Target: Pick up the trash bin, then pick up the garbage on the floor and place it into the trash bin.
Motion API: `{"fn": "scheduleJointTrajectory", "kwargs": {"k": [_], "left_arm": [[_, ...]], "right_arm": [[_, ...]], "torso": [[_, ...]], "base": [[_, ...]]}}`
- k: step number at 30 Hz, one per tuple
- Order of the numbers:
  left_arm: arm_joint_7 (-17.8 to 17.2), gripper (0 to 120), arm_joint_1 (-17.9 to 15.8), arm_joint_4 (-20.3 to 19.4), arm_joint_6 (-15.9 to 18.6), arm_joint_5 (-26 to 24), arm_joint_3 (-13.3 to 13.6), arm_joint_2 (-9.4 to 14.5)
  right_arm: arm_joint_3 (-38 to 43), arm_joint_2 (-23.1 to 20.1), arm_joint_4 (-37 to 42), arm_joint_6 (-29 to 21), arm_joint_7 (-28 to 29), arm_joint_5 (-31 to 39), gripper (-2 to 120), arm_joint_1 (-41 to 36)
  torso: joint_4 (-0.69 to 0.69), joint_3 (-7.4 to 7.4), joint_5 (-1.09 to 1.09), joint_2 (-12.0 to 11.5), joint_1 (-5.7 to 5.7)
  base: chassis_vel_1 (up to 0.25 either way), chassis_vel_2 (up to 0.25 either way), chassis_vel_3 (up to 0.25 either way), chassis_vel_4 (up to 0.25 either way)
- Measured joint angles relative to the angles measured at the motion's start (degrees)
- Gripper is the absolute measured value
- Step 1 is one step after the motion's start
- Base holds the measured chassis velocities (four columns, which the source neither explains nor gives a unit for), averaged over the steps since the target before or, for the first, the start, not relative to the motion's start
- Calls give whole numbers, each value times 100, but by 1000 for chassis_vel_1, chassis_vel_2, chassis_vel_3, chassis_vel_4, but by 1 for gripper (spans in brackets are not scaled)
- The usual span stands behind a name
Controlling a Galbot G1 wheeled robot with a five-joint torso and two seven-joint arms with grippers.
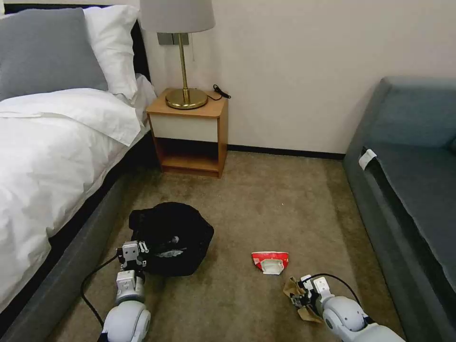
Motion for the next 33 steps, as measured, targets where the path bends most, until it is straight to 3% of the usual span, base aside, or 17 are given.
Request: {"fn": "scheduleJointTrajectory", "kwargs": {"k": [12,19,29,33], "left_arm": [[2,3,104,-124,-10,11,-39,-28],[-3,3,251,-310,-28,89,-63,-34],[-10,3,397,-453,-115,175,-41,-38],[-12,3,467,-500,-162,207,-18,-59]], "right_arm": [[126,61,37,172,-102,-71,30,-120],[426,183,73,680,-154,-190,0,-368],[751,263,386,1412,-158,-350,0,-569],[810,364,479,2351,-159,-240,0,-586]], "torso": [[0,0,1,0,0],[0,0,0,0,0],[0,0,-1,0,0],[0,0,1,0,0]], "base": [[0,0,0,0],[0,0,0,0],[0,0,0,0],[0,0,0,0]]}}
